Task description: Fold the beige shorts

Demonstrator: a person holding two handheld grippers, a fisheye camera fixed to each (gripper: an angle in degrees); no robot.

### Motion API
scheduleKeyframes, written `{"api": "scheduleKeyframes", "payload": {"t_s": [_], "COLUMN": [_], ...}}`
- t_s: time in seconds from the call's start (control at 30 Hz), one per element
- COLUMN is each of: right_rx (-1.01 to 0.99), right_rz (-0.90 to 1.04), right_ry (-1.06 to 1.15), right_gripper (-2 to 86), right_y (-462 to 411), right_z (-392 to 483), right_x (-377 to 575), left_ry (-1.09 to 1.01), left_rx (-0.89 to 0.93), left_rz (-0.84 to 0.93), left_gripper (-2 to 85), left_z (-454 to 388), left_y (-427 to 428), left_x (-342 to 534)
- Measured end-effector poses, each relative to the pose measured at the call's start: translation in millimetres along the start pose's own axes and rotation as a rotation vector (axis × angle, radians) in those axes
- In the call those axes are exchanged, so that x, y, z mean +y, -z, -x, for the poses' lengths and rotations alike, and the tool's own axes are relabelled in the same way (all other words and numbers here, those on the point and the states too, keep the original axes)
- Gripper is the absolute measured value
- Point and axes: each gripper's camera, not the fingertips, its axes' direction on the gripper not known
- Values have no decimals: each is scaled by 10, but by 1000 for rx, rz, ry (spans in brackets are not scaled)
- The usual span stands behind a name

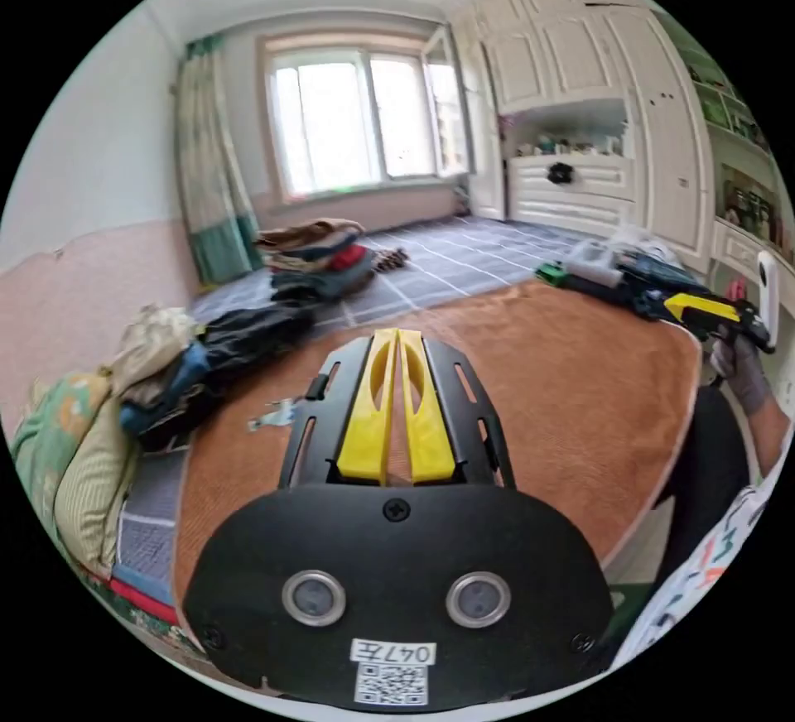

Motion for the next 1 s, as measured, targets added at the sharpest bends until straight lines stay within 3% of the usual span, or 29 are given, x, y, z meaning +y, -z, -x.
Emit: {"api": "scheduleKeyframes", "payload": {"t_s": [0.1, 0.3, 0.5, 0.8, 0.93, 1.0], "right_rx": [-236, -416, -521, -210, -151, -4], "right_rz": [38, 104, 25, 53, 118, 139], "right_ry": [78, 334, 490, 701, 793, 824], "right_gripper": [-5, -2, -7, 53, 77, 51], "right_y": [-645, -1835, -3088, -5231, -5795, -6087], "right_z": [672, 2154, 3476, 5726, 6559, 7009], "right_x": [-1024, -3074, -5096, -7675, -8144, -8335], "left_ry": [78, 479, 628, 828, 880, 897], "left_rx": [-14, 123, 152, 71, 65, 68], "left_rz": [59, 16, -60, -102, -125, -92], "left_gripper": [-10, -10, -10, -10, -10, -10], "left_z": [405, 1283, 1775, 2420, 2676, 2771], "left_y": [199, 587, 803, 848, 860, 820], "left_x": [710, 1761, 2550, 3644, 4025, 4150]}}
